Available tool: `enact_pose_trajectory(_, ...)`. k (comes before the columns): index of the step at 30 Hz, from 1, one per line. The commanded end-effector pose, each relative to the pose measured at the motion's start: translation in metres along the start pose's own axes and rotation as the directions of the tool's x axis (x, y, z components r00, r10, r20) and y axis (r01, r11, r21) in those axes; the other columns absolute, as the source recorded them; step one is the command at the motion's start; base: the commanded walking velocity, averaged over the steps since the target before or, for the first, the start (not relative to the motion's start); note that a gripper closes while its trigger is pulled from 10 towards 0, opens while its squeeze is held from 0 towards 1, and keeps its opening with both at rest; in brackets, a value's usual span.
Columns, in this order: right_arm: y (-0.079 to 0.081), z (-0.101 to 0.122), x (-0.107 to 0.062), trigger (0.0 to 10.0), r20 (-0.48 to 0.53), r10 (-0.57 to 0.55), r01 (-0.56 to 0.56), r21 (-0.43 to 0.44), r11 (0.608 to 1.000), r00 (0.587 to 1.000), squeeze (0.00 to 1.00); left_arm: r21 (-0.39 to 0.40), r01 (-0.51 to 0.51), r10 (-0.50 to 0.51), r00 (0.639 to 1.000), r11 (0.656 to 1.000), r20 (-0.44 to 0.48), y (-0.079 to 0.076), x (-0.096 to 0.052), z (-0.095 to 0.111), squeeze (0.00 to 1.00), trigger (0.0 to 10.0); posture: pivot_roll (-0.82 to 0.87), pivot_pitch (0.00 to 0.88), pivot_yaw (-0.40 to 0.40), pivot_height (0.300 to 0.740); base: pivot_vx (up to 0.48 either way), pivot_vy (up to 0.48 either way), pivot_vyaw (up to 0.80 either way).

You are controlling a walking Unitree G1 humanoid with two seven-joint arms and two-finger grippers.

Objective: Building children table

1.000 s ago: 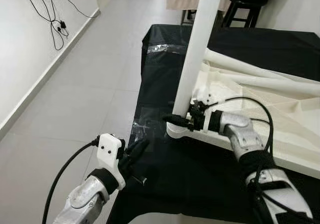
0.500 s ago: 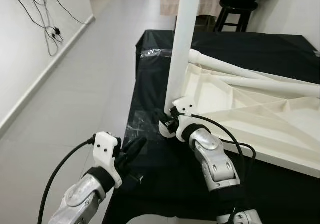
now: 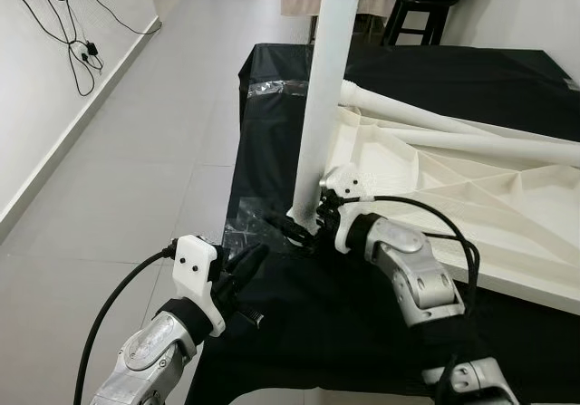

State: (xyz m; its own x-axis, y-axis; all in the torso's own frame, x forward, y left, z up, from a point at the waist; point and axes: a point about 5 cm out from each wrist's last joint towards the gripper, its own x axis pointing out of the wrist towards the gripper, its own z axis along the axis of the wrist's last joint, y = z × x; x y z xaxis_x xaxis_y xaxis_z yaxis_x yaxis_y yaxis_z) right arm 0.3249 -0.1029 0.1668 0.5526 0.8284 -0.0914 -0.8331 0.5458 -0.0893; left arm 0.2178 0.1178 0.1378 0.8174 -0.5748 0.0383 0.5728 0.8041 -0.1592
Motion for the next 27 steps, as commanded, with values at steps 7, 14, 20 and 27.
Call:
enact_pose_trajectory(7,-0.022,0.004,0.004,10.0,-0.018,0.217,-0.217,0.009,0.976,0.976,0.0,-0.002,-0.005,0.005,1.0,1.0,-0.016,-0.003,0.0,-0.005,0.0,10.0,0.07,0.096,-0.05,0.74,0.0,0.0,0.0)
enact_pose_trajectory(14,-0.051,0.005,-0.005,0.0,-0.02,0.166,-0.164,0.084,0.983,0.986,0.0,-0.003,-0.003,0.003,1.0,1.0,-0.018,-0.004,-0.001,-0.005,0.0,10.0,0.08,0.096,-0.049,0.74,0.0,0.0,0.0)
enact_pose_trajectory(20,-0.062,0.003,-0.018,0.0,-0.003,0.146,-0.145,0.113,0.983,0.989,0.0,-0.004,-0.005,0.005,1.0,1.0,-0.017,-0.005,-0.002,-0.005,0.0,10.0,0.07,0.104,-0.043,0.74,0.0,0.0,0.0)
enact_pose_trajectory(27,-0.061,-0.012,-0.031,0.0,-0.009,0.122,-0.12,0.112,0.986,0.993,0.0,-0.009,-0.002,0.001,1.0,1.0,-0.019,-0.005,-0.002,-0.005,0.0,10.0,0.05,0.103,-0.038,0.74,0.0,0.0,0.0)
